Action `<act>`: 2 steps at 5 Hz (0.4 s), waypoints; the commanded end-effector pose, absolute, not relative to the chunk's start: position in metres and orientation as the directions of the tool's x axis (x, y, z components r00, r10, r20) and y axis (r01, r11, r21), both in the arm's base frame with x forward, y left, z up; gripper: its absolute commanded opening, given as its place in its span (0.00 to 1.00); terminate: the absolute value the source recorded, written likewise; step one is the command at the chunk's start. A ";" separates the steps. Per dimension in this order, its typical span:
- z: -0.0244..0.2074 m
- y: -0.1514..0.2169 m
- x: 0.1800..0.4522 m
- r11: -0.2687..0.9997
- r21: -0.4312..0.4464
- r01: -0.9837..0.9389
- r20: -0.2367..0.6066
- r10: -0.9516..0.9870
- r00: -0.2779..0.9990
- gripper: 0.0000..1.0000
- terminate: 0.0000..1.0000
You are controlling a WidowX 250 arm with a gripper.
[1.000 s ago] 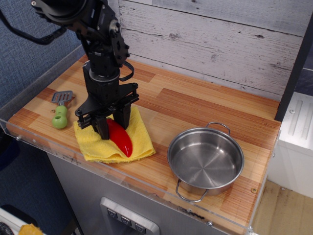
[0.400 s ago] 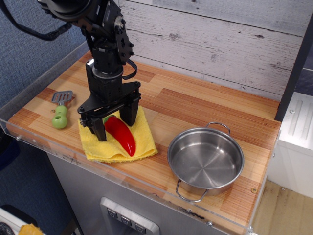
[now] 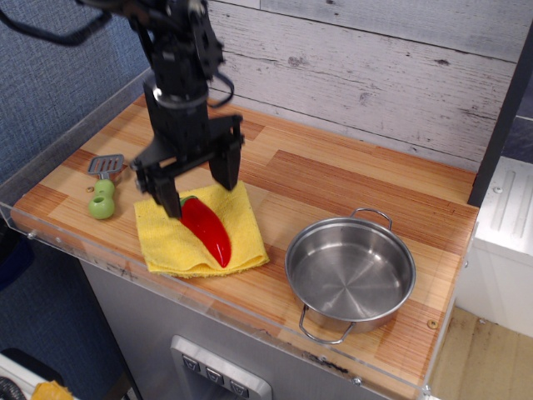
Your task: Move pepper from back onto yellow towel.
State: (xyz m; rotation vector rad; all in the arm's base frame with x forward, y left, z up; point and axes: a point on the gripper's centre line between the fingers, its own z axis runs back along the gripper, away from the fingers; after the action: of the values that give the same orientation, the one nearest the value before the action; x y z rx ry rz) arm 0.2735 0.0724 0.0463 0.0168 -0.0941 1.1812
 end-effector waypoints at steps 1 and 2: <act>0.130 0.088 0.276 0.426 -0.169 -0.889 0.122 0.904 0.410 1.00 0.00; 0.157 0.093 0.269 0.429 -0.204 -0.880 0.123 0.903 0.411 1.00 0.00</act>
State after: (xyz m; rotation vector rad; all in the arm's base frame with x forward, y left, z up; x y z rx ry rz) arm 0.2685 0.0827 0.1440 -0.0995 -0.1730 1.1305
